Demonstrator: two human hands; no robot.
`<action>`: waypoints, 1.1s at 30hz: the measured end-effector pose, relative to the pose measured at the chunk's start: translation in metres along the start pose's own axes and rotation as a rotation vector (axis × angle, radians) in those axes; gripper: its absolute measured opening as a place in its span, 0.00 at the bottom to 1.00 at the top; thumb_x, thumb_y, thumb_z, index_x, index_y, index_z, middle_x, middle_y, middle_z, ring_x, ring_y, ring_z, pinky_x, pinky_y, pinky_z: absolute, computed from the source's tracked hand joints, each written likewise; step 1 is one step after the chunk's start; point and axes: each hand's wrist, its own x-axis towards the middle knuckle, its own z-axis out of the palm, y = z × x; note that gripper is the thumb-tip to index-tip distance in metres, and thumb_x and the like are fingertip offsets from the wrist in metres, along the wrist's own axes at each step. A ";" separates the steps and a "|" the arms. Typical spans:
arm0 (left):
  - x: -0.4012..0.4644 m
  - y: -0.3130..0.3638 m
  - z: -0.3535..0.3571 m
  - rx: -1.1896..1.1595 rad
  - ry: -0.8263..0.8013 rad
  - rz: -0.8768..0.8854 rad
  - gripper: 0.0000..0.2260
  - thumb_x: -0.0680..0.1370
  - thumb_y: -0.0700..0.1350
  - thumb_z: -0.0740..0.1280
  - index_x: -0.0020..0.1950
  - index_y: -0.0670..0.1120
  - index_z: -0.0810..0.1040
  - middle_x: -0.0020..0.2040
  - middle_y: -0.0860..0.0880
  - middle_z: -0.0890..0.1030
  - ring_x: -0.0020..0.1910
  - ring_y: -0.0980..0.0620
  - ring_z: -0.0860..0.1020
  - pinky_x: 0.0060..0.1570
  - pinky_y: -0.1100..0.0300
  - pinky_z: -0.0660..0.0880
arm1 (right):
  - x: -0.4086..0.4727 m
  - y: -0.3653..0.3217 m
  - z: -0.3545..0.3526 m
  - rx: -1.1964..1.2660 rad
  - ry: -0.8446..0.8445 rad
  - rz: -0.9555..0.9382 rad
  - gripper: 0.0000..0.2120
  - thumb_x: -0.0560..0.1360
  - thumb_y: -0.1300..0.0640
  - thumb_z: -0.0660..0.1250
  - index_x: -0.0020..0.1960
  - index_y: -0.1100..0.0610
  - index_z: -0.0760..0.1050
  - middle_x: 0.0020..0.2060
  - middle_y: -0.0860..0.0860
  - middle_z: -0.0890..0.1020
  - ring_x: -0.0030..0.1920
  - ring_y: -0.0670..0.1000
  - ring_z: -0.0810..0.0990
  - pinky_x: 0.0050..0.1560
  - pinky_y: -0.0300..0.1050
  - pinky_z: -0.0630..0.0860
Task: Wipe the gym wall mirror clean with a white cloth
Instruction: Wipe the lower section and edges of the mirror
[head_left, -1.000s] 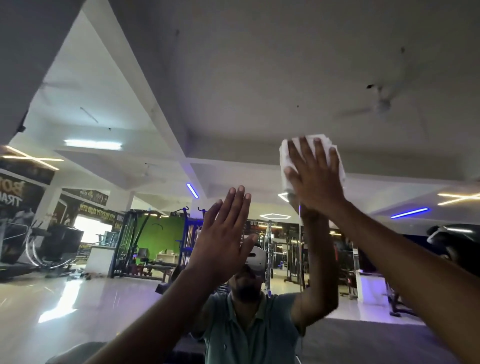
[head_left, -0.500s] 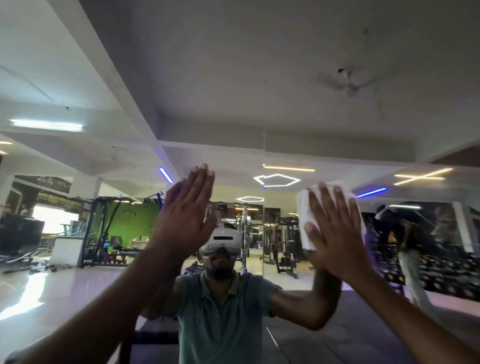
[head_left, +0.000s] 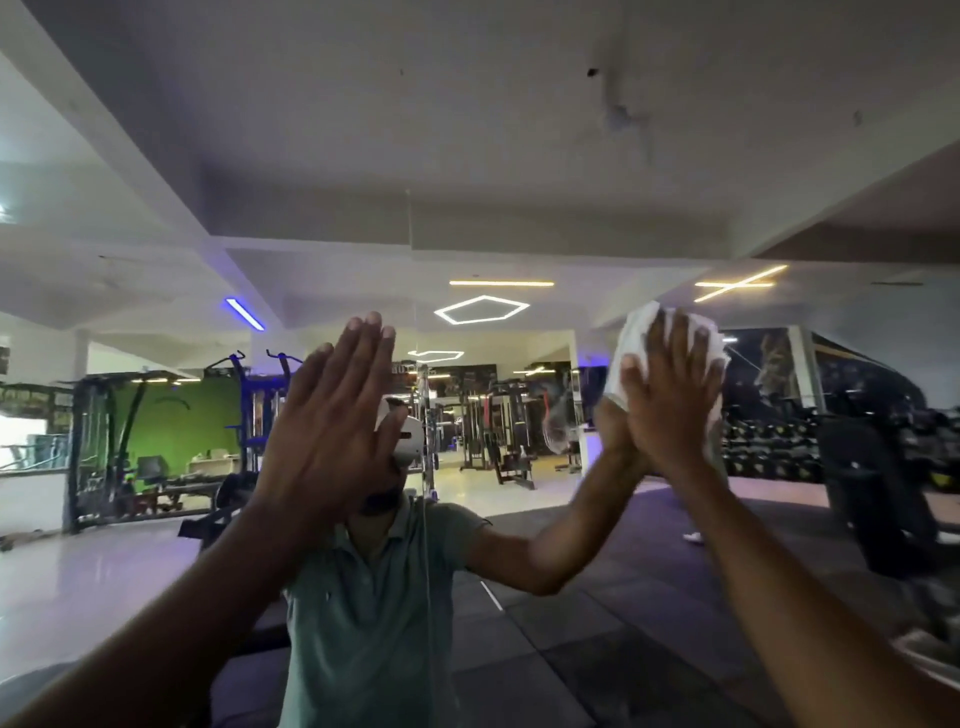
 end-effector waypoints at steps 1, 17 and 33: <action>0.000 0.005 0.000 -0.017 0.002 -0.013 0.31 0.84 0.51 0.58 0.84 0.38 0.58 0.85 0.40 0.58 0.84 0.44 0.56 0.81 0.46 0.53 | -0.018 -0.023 0.001 -0.015 0.034 0.018 0.34 0.85 0.37 0.42 0.86 0.53 0.53 0.85 0.57 0.56 0.84 0.64 0.54 0.79 0.73 0.55; -0.016 0.023 0.007 -0.005 0.004 -0.021 0.32 0.85 0.53 0.54 0.85 0.38 0.54 0.86 0.39 0.53 0.85 0.42 0.51 0.82 0.40 0.53 | -0.089 -0.073 -0.001 -0.062 -0.011 -0.109 0.36 0.83 0.40 0.47 0.86 0.57 0.53 0.85 0.59 0.55 0.84 0.67 0.54 0.80 0.74 0.52; -0.016 0.025 0.005 -0.041 -0.031 -0.029 0.32 0.85 0.53 0.52 0.85 0.37 0.54 0.85 0.38 0.53 0.85 0.41 0.51 0.81 0.38 0.54 | -0.117 -0.105 -0.002 -0.051 -0.166 -0.435 0.35 0.85 0.39 0.44 0.87 0.54 0.48 0.86 0.57 0.48 0.85 0.64 0.44 0.82 0.70 0.44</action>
